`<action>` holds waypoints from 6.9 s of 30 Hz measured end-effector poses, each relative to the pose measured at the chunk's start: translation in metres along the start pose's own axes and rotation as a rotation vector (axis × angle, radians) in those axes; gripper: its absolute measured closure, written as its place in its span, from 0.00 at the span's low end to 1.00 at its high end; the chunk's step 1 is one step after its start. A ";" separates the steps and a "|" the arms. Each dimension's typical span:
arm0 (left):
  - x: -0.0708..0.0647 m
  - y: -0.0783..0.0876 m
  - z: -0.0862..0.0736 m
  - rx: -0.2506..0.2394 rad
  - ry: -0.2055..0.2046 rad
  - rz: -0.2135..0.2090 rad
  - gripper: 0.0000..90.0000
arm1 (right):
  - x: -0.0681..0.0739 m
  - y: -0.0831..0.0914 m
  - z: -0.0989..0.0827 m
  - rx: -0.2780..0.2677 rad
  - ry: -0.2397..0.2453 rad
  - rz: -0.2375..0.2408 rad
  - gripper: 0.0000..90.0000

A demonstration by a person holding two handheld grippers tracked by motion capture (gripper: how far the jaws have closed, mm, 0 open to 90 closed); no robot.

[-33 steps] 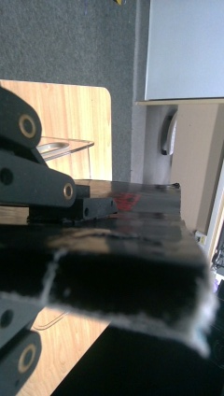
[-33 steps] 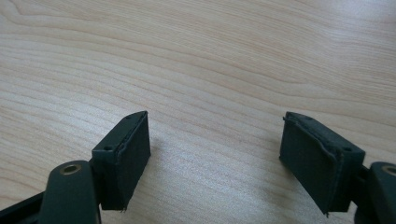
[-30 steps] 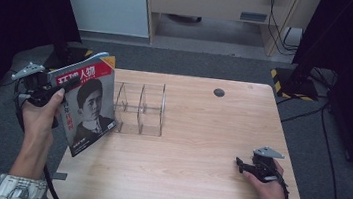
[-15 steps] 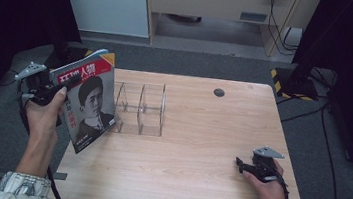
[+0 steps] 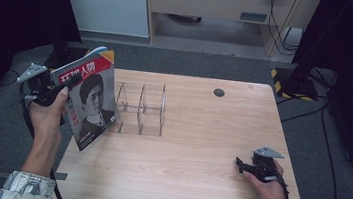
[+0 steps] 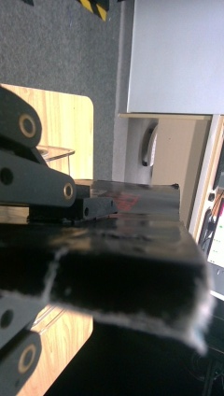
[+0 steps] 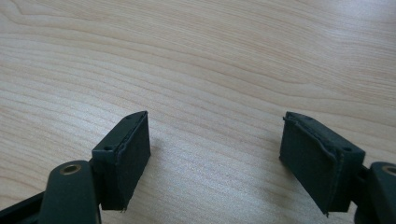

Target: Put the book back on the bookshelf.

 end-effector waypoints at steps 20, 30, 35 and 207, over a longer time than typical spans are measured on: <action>-0.005 -0.005 -0.002 -0.029 -0.012 -0.001 0.96 | 0.000 0.000 0.000 0.001 0.003 0.002 0.27; -0.005 -0.006 -0.004 -0.042 -0.012 0.004 0.96 | 0.000 0.000 0.000 0.001 0.004 0.002 0.27; -0.004 -0.005 -0.004 -0.048 -0.013 0.004 0.96 | 0.000 0.000 0.000 0.001 0.003 0.003 0.27; 0.002 -0.016 -0.037 -0.215 -0.012 -0.026 0.93 | 0.003 0.000 0.001 -0.003 0.015 0.011 0.27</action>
Point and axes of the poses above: each handheld gripper's, and its own axes: y roughly backward along the jaws, z roughly out of its top, x roughly to its left, the point moved 8 cm from there along -y, roughly forward along the jaws, and after that the axes turned 14 degrees about y, right-handed, at the moved point
